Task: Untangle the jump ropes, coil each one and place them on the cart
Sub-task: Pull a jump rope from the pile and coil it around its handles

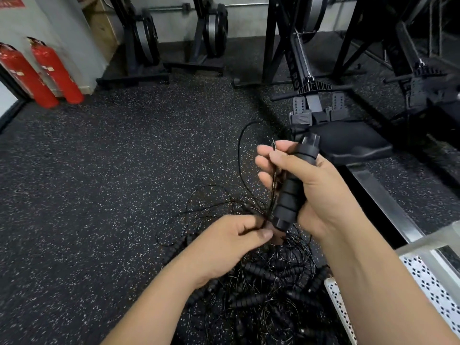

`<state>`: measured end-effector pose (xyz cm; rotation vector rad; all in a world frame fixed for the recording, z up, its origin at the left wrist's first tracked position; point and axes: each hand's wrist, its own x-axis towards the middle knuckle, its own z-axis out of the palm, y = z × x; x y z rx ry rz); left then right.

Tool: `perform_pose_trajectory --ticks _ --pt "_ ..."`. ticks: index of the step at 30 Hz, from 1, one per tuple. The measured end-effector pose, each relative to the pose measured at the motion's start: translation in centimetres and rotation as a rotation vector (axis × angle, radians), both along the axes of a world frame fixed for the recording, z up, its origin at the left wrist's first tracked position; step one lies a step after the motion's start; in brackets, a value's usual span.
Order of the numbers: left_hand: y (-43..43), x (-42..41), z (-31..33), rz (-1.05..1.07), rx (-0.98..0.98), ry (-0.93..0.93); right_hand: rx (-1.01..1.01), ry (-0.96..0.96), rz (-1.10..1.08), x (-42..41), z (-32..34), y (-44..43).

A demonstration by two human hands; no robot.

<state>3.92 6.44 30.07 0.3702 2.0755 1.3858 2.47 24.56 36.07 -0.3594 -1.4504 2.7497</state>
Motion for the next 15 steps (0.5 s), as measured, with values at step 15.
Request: perform_pose_trajectory --ticks 15 --pt "-3.5 -2.6 2.0 0.54 0.473 0.079 0.495 -0.177 0.614 0.2 -3.6 -1.8"
